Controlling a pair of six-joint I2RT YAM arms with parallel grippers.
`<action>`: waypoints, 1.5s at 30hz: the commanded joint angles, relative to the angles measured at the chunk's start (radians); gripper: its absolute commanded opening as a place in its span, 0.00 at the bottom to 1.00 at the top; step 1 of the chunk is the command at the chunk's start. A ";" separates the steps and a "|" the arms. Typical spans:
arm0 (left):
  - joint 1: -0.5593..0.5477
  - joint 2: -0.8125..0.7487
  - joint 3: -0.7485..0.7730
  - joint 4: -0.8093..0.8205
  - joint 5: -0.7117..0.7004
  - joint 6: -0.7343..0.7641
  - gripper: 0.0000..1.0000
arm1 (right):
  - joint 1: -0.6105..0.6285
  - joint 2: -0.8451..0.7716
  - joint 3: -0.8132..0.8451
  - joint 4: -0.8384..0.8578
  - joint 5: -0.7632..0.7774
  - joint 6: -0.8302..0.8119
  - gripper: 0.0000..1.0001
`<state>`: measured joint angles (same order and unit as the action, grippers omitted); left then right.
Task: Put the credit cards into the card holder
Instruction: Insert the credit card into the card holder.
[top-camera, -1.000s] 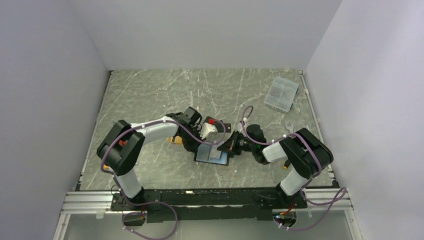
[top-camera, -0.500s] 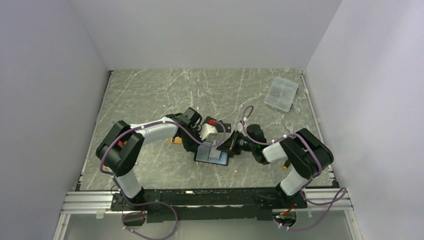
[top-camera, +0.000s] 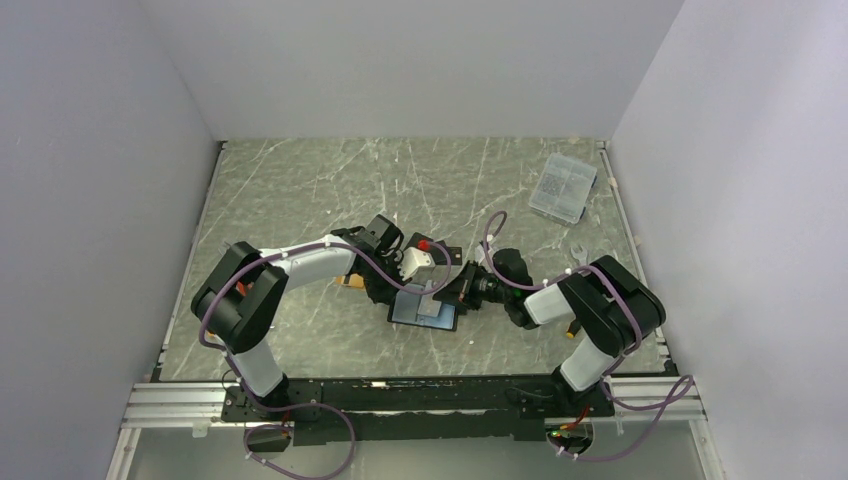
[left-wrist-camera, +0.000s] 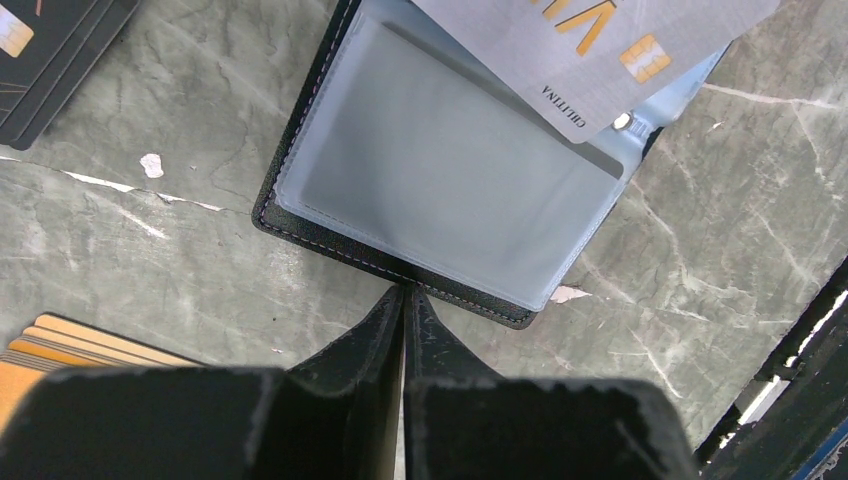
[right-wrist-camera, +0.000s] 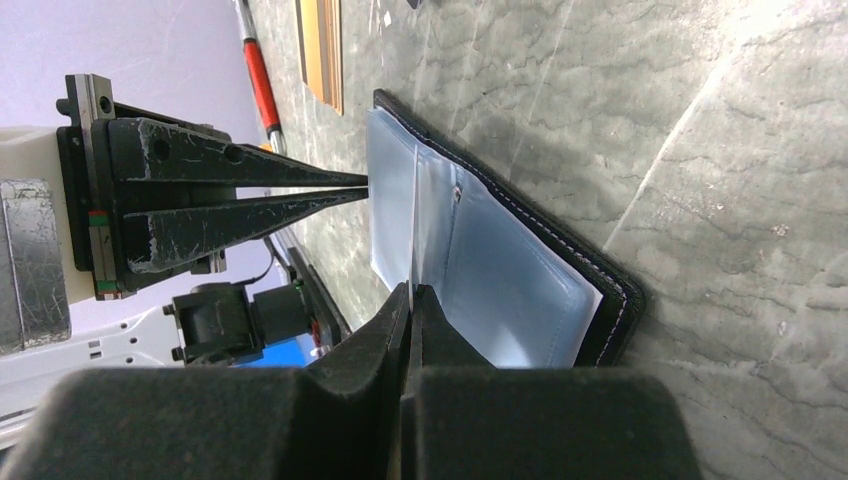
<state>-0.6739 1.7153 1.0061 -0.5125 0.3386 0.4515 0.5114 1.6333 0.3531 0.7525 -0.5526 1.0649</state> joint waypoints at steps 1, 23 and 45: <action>-0.012 0.020 -0.038 -0.029 -0.009 0.018 0.09 | 0.003 0.020 0.011 0.081 -0.005 0.019 0.00; -0.012 0.017 -0.045 -0.023 -0.012 0.019 0.08 | 0.047 0.043 -0.045 0.082 0.044 0.009 0.00; -0.013 0.009 -0.050 -0.021 -0.008 0.023 0.06 | 0.072 0.092 0.016 0.045 0.037 -0.010 0.00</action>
<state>-0.6739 1.7096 0.9981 -0.5041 0.3382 0.4557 0.5762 1.7016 0.3431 0.8150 -0.5320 1.0920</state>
